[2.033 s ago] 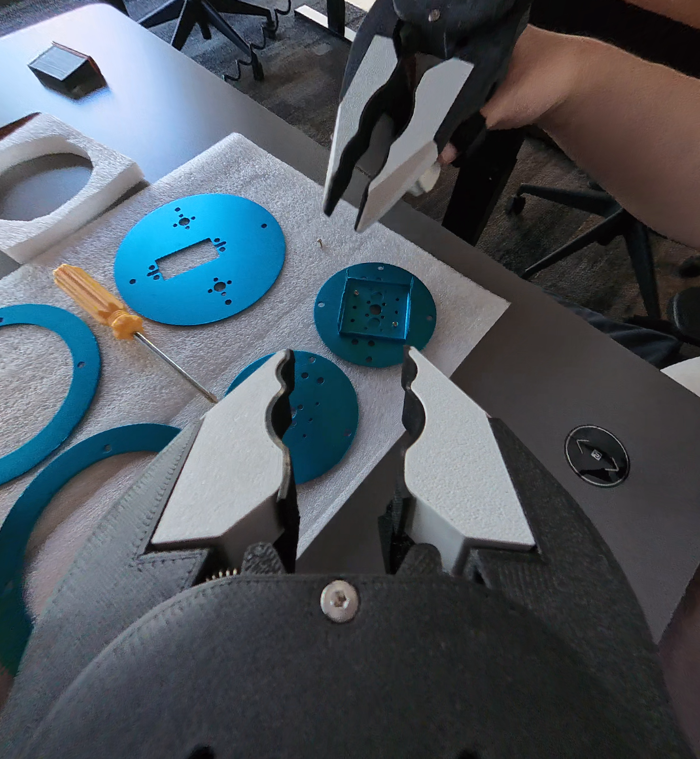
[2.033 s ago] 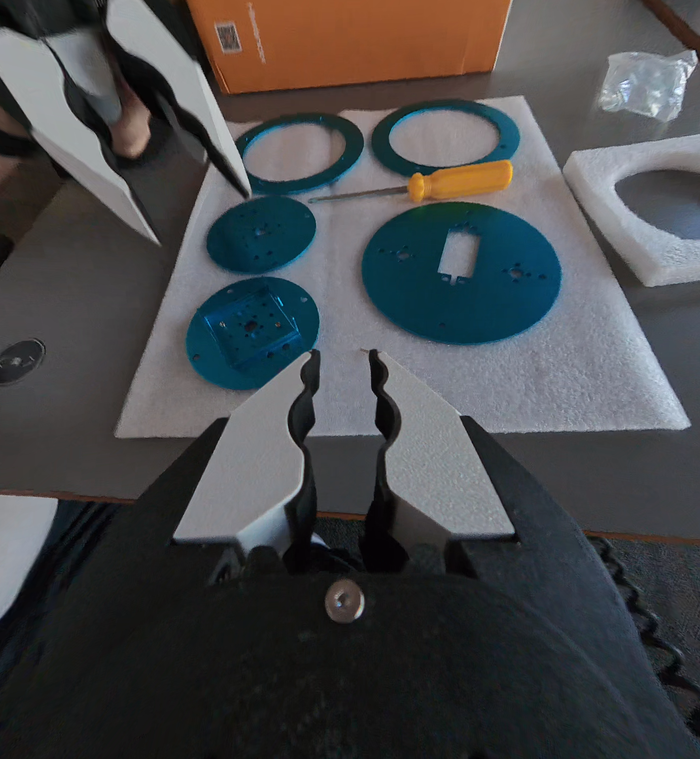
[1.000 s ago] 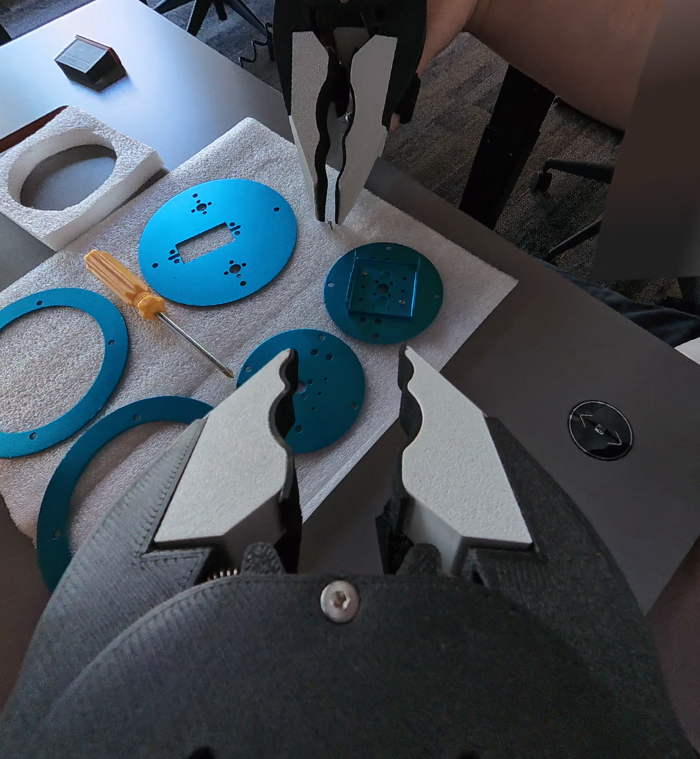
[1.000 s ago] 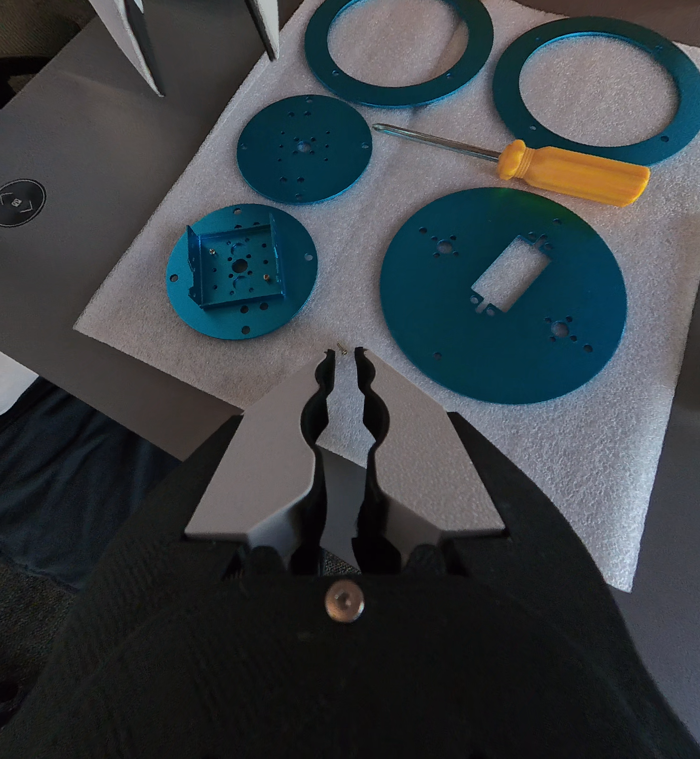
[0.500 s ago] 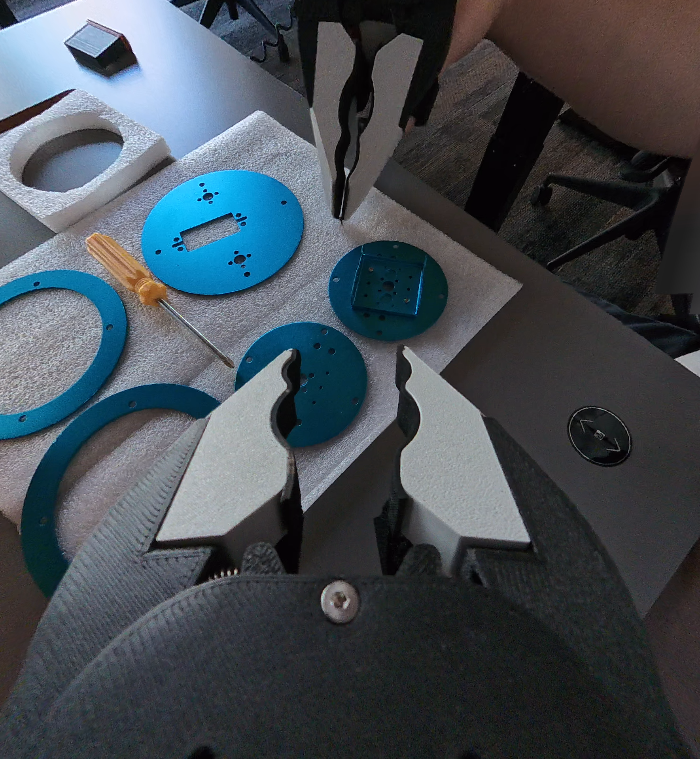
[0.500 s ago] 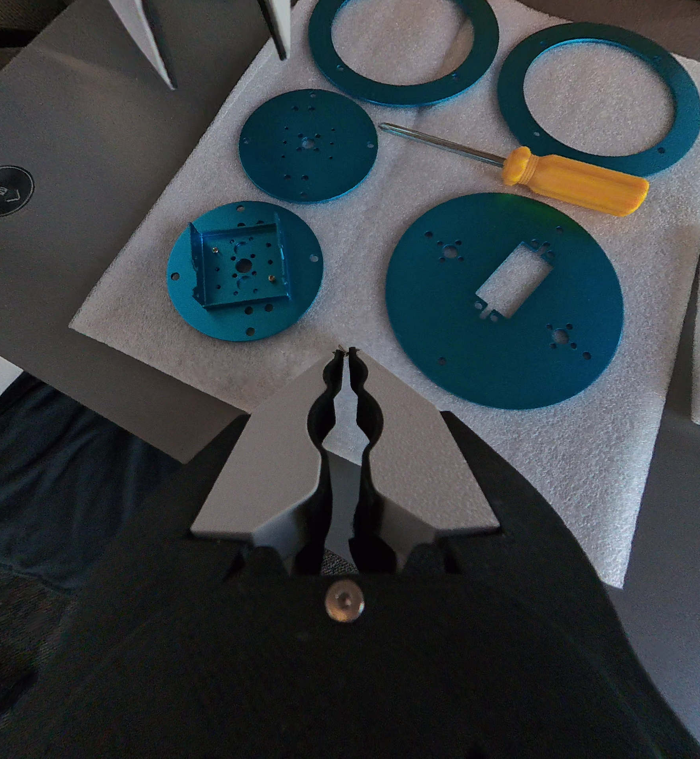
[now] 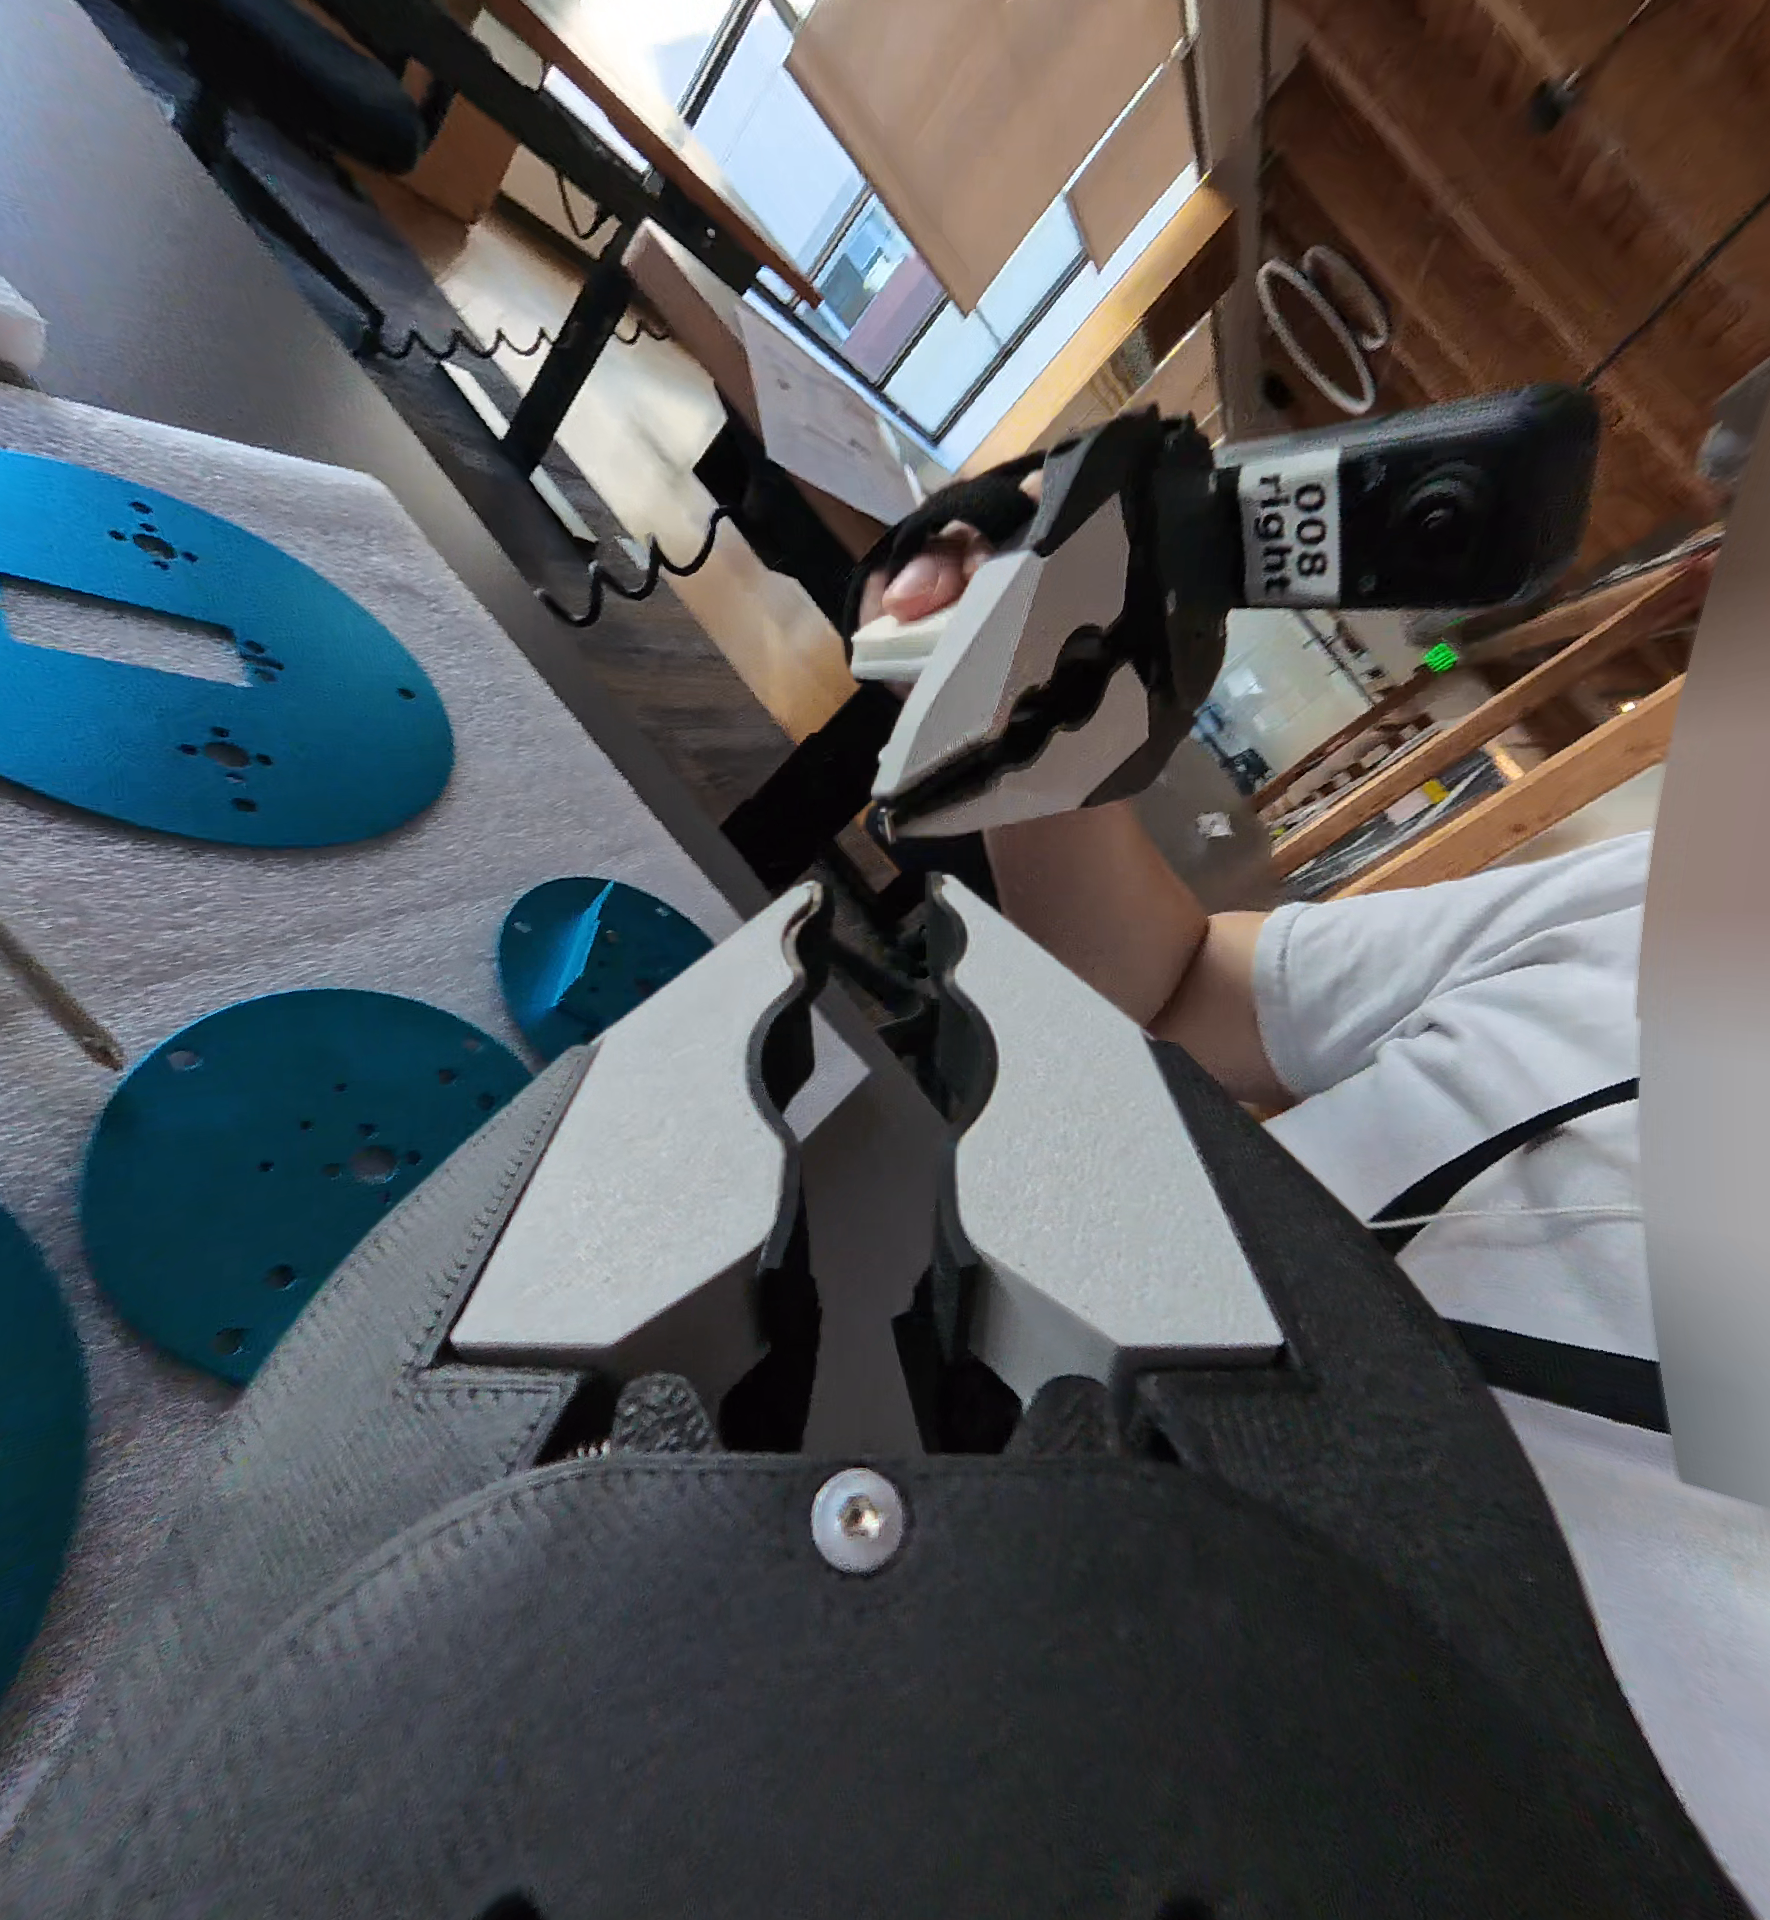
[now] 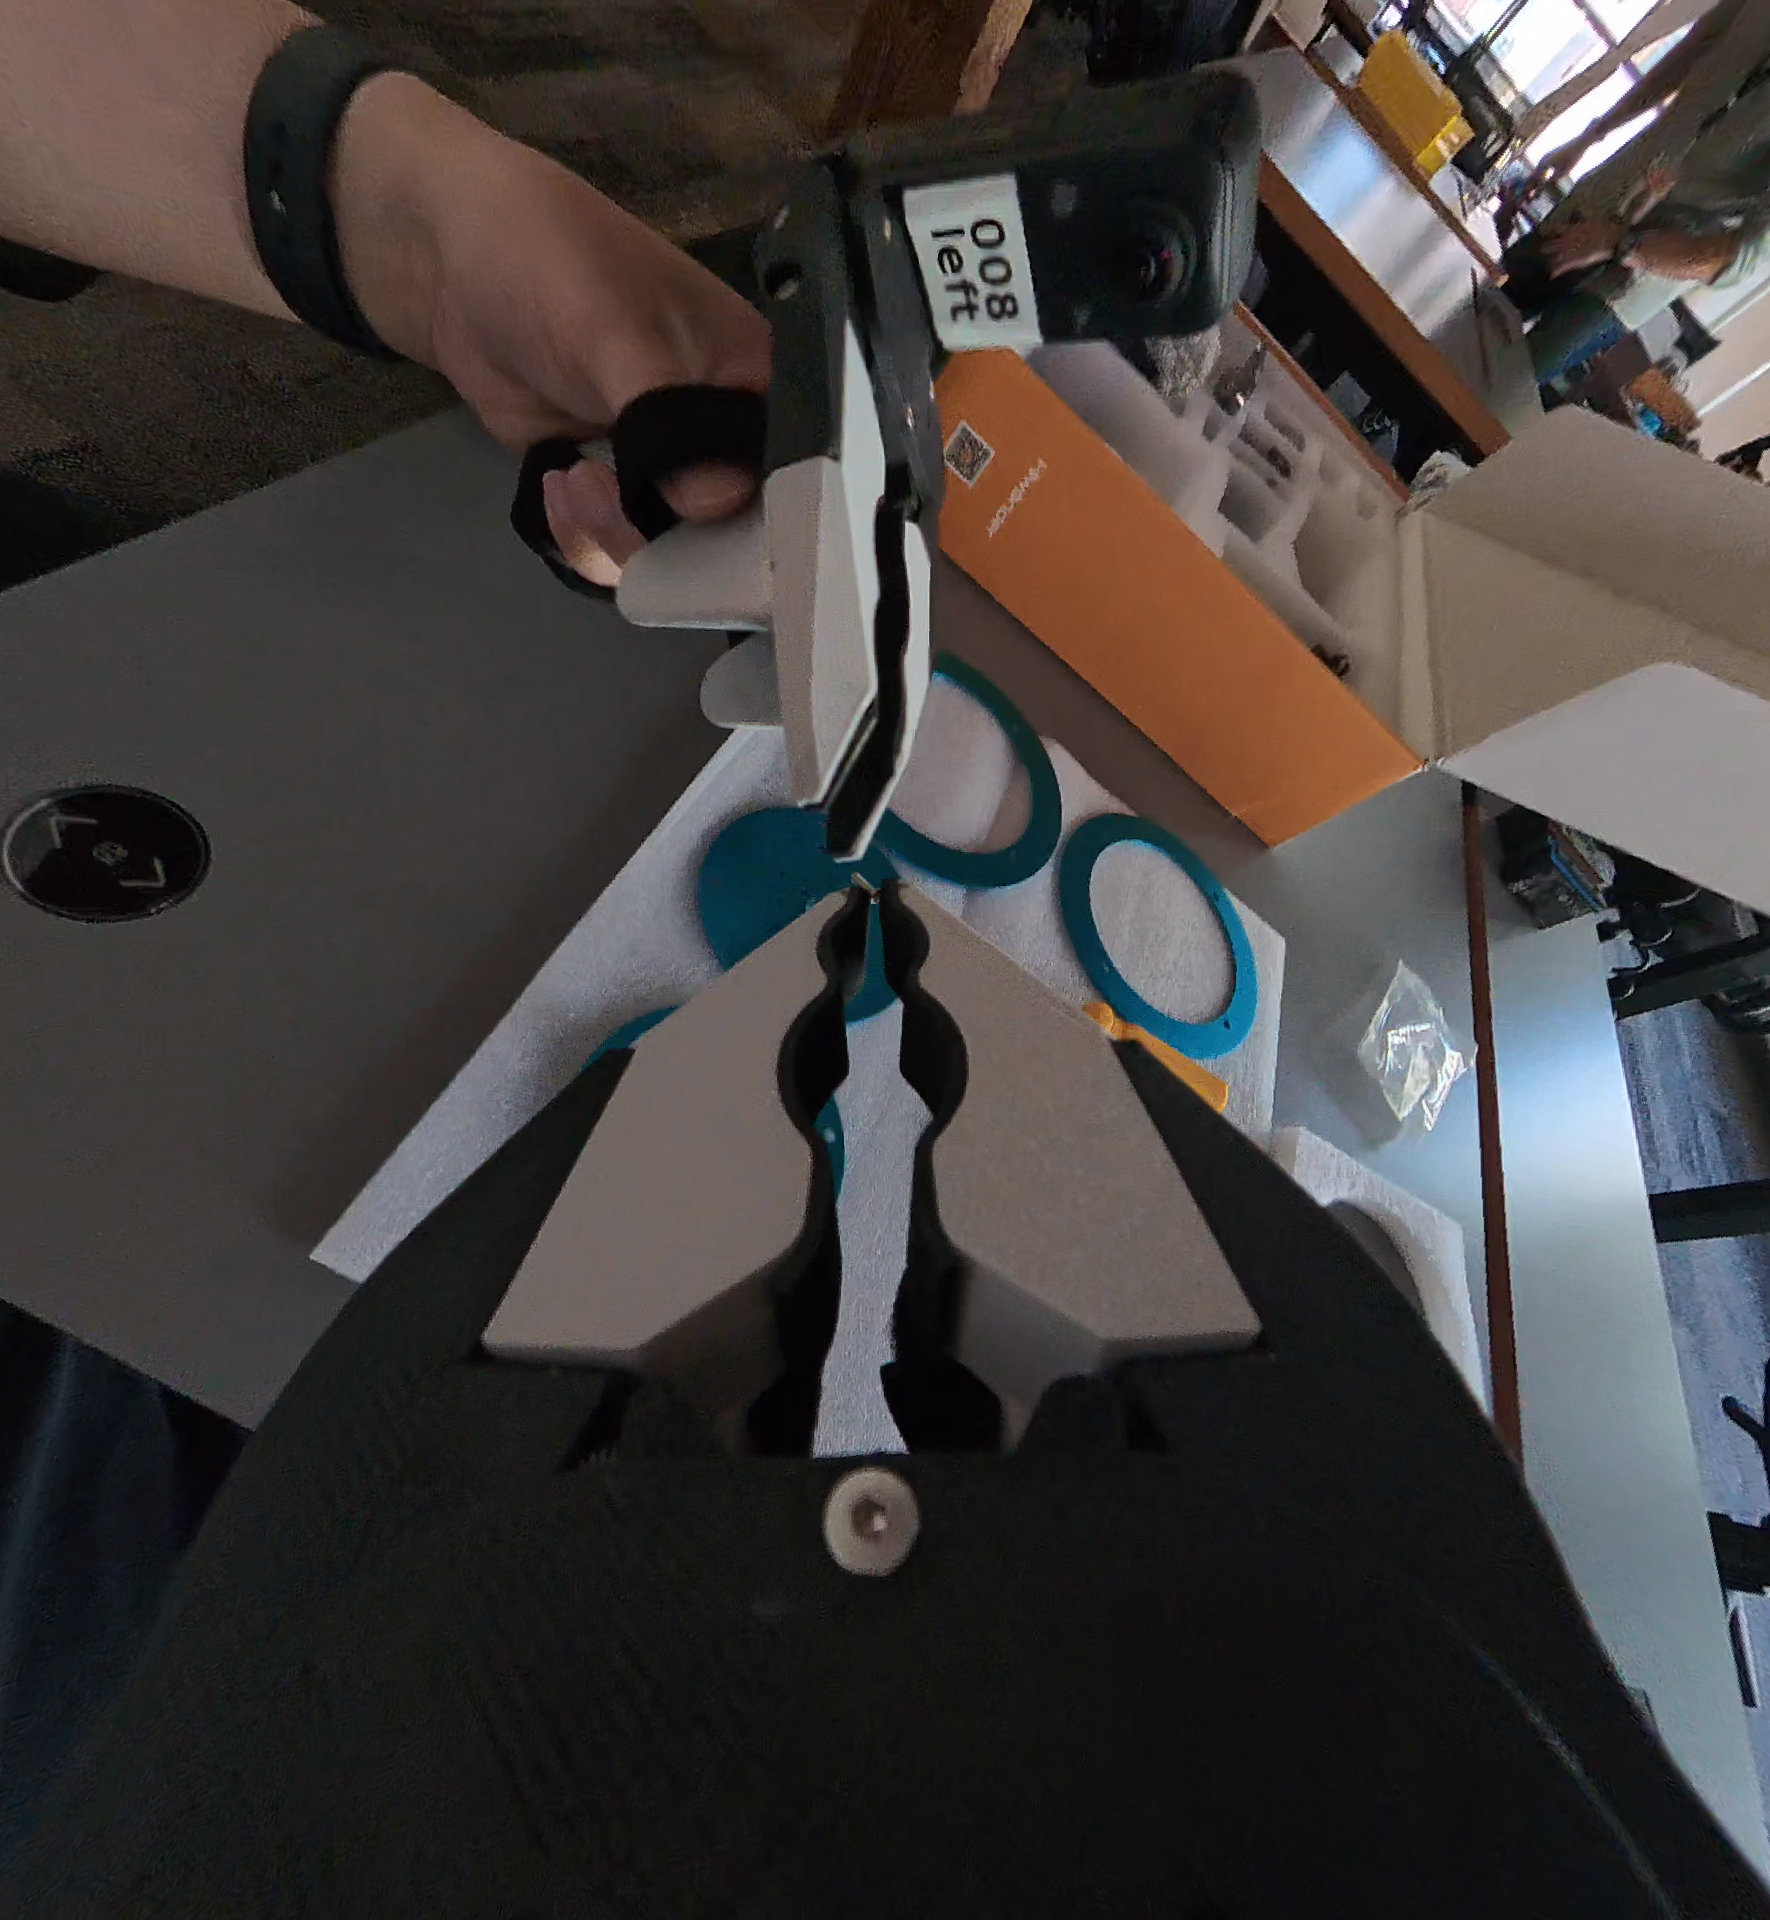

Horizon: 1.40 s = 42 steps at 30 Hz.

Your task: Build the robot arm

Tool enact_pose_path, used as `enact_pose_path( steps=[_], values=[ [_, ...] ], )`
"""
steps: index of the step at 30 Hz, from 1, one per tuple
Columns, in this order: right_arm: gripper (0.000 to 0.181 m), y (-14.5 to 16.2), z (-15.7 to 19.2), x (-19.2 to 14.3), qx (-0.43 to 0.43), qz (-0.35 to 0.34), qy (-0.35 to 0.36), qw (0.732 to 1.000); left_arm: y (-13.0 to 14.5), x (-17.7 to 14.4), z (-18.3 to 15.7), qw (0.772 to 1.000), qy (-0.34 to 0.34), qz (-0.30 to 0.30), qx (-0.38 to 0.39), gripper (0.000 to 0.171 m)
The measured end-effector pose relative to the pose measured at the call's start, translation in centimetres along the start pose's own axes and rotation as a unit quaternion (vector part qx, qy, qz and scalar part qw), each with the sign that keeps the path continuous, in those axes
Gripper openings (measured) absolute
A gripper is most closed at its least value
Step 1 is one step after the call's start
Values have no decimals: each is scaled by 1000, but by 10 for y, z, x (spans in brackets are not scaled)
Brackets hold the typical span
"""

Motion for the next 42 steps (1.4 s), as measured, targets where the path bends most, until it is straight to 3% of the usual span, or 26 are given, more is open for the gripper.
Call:
enact_pose_path(
  steps=[6, 12, 26, 33, 36, 38, 40, 42],
  values=[
    [0, -20, 8, 1, -26, 4, 8, 1000, -1, -5, -12, 998, 47, -33, -26, 13],
    [0, -28, 15, 1, -37, 13, 15, 999, 3, -4, -17, 998, 52, -33, -27, 9],
    [0, -26, 19, 1, -31, 22, 23, 999, 8, 2, -15, 998, 52, -34, -32, 0],
    [6, -27, 17, 6, -5, -14, 1, 1000, 12, -8, -14, 998, 47, -38, -8, 0],
    [18, -22, 3, 8, 56, -30, -22, 998, 13, -19, -12, 998, 29, -49, 13, 0],
    [19, -8, -24, 11, 150, -11, -21, 988, 14, -28, -11, 998, 2, -55, 28, 0],
    [31, 14, -64, 21, 301, 62, -27, 951, 16, -38, -9, 997, -29, -57, 41, 0],
    [31, 36, -105, 33, 427, 138, -21, 893, 17, -46, -9, 995, -55, -64, 51, 0]
  ],
)
Point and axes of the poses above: each gripper's, where its closed fingertips meet, x out along the fingers, y out of its underside, z = x × y across the jaws, the point moved 8 cm from there along -x, back along the fingers, and after that the axes turned 6 degrees about z, right-handed, at the moved point
